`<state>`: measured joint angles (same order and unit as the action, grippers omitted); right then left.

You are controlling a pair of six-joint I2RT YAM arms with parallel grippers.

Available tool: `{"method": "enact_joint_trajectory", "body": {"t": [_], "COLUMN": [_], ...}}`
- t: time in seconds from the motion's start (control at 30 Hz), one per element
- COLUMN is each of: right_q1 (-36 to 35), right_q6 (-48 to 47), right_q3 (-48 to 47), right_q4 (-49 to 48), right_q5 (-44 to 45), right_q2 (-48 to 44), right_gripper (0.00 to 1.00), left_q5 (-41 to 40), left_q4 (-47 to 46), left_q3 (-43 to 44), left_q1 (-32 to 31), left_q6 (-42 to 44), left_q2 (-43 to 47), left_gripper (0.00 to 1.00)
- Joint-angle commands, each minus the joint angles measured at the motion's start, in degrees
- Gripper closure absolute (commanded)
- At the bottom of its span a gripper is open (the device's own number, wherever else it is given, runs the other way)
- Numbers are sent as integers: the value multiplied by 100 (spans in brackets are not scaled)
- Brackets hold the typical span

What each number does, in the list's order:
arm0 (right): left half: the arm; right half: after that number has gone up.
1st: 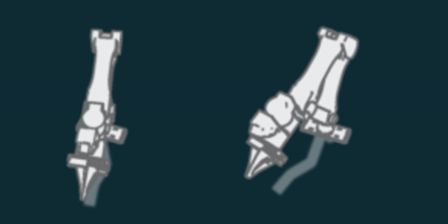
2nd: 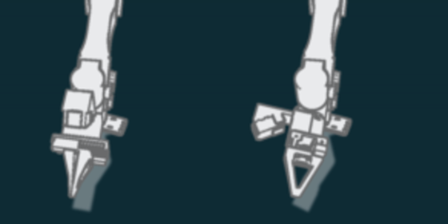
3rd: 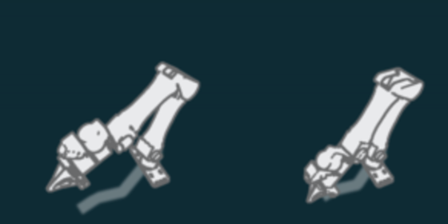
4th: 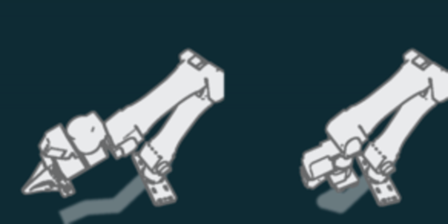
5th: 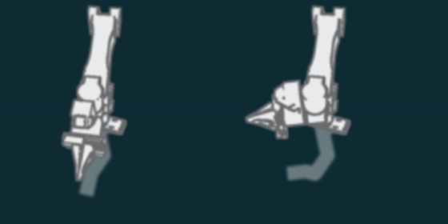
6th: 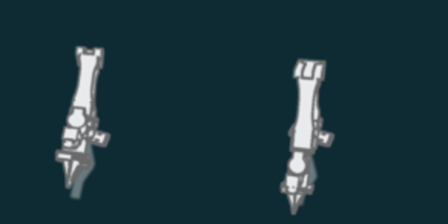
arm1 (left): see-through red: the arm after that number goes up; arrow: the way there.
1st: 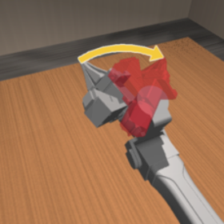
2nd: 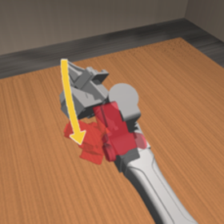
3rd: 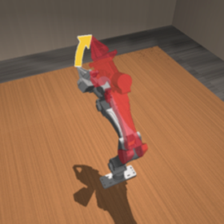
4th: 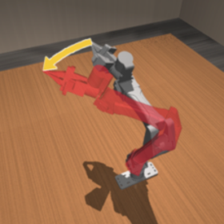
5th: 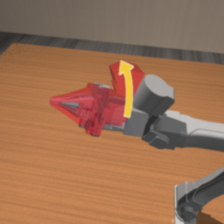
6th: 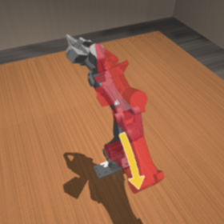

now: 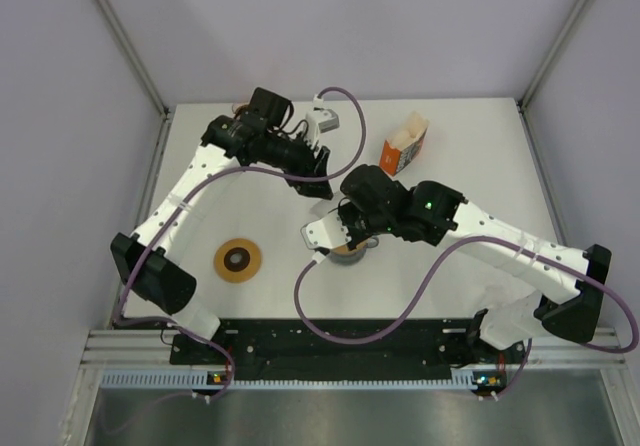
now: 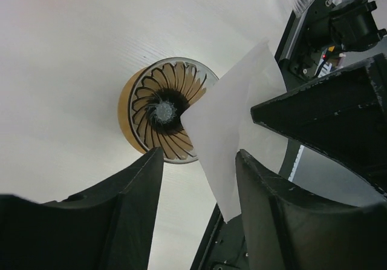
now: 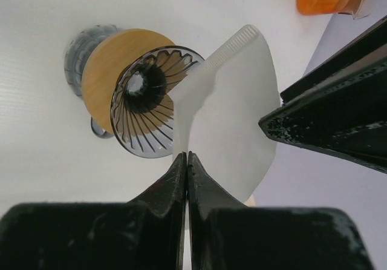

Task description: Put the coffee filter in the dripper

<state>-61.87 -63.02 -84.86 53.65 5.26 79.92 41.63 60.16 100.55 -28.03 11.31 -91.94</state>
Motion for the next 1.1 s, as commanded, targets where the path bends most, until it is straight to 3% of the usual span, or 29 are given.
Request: {"method": "enact_joint_trajectory", "body": {"t": [0.0, 0.13, 0.2, 0.5, 0.53, 0.73, 0.87, 1.07], "right_q1": [-80, -80, -80, -71, -71, -63, 60, 455], "right_q6": [-96, -61, 0, 352, 378, 703, 1212, 2959], "right_q3": [-31, 136, 294, 1093, 1199, 1481, 1630, 2051], "right_q4": [14, -3, -30, -801, -951, -1865, -2323, -3508], "right_q5": [-33, -16, -7, 18, 28, -630, -1043, -1554], "right_q2": [-73, -55, -90, -406, -485, -1109, -1417, -1839], "right_gripper": [100, 100, 100, 100, 96, 53, 47, 44], "left_q5": [65, -14, -172, -1174, -1105, -665, -577, -419], "left_q4": [-75, -83, -206, -1155, -1199, -1209, -1217, -1358], "left_q3": [-115, -124, -176, -923, -993, -1222, -1336, -1424], "left_q1": [-115, -115, -115, -124, -141, -229, -238, -247], "left_q6": [135, 12, -85, -305, -314, -252, -226, -200], "left_q2": [-148, -315, -324, -61, -9, 106, 150, 80], "left_gripper": [57, 91, 100, 100, 100, 100, 100, 100]}}
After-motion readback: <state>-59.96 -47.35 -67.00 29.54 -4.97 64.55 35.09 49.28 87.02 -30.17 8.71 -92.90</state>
